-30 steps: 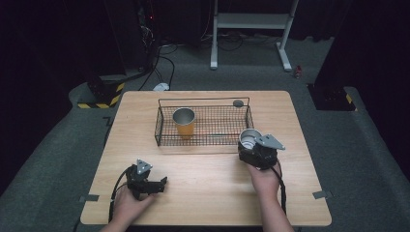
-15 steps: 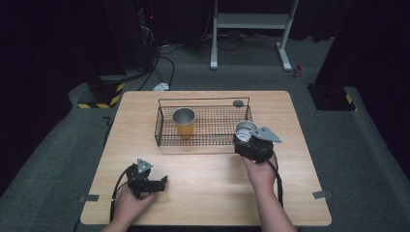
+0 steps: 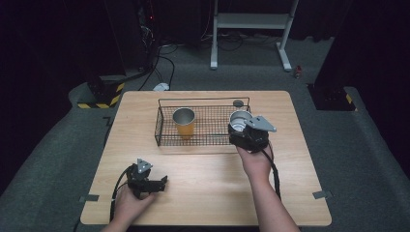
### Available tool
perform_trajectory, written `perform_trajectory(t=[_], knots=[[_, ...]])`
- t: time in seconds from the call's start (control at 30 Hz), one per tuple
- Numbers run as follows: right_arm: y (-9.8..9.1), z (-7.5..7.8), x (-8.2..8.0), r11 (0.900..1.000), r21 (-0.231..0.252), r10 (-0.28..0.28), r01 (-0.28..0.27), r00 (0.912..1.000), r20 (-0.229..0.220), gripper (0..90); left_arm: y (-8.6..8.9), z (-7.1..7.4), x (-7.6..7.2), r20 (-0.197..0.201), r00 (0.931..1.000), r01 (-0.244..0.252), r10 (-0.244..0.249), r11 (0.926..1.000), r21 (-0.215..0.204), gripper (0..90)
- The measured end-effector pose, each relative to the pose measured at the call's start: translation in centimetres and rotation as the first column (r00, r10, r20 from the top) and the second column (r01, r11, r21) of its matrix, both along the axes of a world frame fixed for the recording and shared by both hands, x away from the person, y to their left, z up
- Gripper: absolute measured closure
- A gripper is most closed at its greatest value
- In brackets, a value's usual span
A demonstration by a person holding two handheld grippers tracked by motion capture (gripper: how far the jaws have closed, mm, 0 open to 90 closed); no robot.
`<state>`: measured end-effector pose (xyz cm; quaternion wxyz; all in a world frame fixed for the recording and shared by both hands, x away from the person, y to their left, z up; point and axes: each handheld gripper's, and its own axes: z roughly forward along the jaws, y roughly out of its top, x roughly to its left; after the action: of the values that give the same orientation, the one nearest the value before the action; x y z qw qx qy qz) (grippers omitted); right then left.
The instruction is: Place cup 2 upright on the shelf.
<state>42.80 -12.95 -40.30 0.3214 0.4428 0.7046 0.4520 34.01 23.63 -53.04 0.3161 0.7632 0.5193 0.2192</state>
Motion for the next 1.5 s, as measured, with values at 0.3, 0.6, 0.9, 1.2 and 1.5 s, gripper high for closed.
perform_trajectory(t=[0.3,0.6,0.9,1.2,1.5], knots=[[0.4,0.5,1.7,0.9997,0.017,-0.014,0.014,0.9999,-0.002,18.6,0.0,0.0,0.0,0.000,1.0000,0.000,0.000,1.0000,0.000,0.3],[0.8,0.5,3.7,0.9993,0.013,-0.035,0.036,0.9990,-0.029,18.6,0.0,0.0,0.0,0.000,1.0000,0.000,0.000,1.0000,0.000,0.3],[1.8,0.3,5.4,0.9990,0.000,-0.045,0.045,0.9980,-0.045,18.6,0.0,0.0,0.0,0.000,1.0000,0.000,0.000,1.0000,0.000,0.3],[2.4,0.2,6.8,0.9987,-0.003,-0.051,0.051,0.9967,-0.063,18.6,0.0,0.0,0.0,0.000,1.0000,0.000,0.000,1.0000,0.000,0.3],[3.0,-0.7,7.8,0.9976,-0.027,-0.065,0.063,0.9928,-0.100,18.6,0.0,0.0,0.0,0.001,1.0000,0.000,0.000,1.0000,0.000,0.3]])
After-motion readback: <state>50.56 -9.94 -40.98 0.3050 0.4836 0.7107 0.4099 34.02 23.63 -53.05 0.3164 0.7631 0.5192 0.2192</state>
